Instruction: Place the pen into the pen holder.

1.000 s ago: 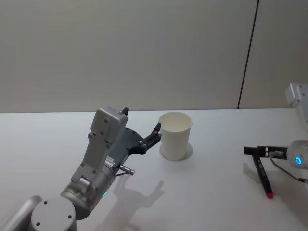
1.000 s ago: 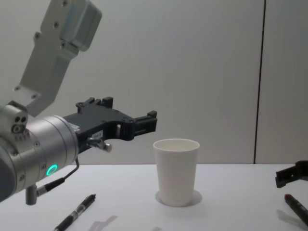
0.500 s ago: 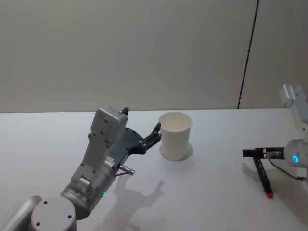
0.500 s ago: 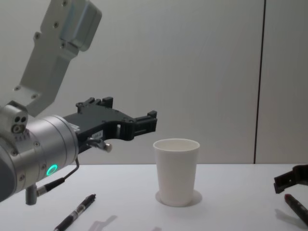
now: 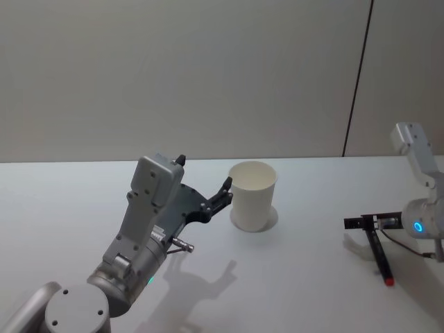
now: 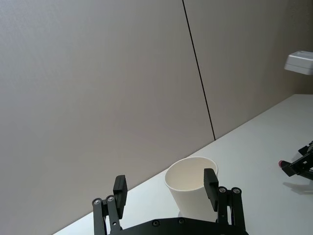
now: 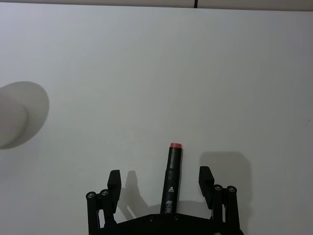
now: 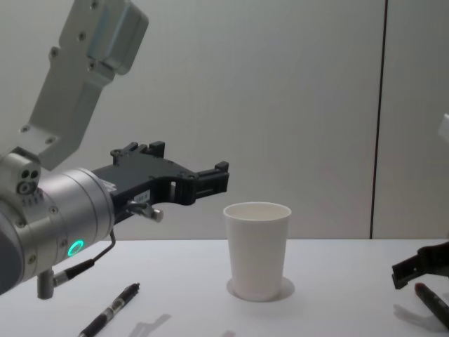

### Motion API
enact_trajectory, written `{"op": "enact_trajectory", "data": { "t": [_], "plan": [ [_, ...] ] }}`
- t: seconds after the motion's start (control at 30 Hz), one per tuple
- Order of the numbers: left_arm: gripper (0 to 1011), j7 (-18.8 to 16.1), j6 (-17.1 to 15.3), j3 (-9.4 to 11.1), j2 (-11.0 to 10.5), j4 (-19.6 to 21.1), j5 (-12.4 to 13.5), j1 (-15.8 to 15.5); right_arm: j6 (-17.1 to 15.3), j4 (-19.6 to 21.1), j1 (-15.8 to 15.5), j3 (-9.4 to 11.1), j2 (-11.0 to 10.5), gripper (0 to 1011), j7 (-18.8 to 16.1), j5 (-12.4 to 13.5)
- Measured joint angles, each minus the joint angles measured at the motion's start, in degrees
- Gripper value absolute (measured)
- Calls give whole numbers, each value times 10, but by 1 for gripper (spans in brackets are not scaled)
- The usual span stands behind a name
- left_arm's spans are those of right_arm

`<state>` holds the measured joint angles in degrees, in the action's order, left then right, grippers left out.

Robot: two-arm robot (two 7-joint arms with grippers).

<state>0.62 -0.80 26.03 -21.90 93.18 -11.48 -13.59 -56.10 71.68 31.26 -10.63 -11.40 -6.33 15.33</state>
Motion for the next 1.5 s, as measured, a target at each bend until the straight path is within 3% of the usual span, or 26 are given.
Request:
{"op": "enact_trajectory", "data": {
  "t": [0.53, 1.13, 1.5],
  "plan": [
    [1003, 0, 0, 0, 0, 0, 0, 0, 2, -36, 20, -3, 5, 1002, -15, -26],
    [1003, 0, 0, 0, 0, 0, 0, 0, 8, -61, 31, -1, 8, 1002, -27, -37],
    [1003, 0, 0, 0, 0, 0, 0, 0, 11, -75, 35, 0, 10, 762, -33, -41]
  ]
}}
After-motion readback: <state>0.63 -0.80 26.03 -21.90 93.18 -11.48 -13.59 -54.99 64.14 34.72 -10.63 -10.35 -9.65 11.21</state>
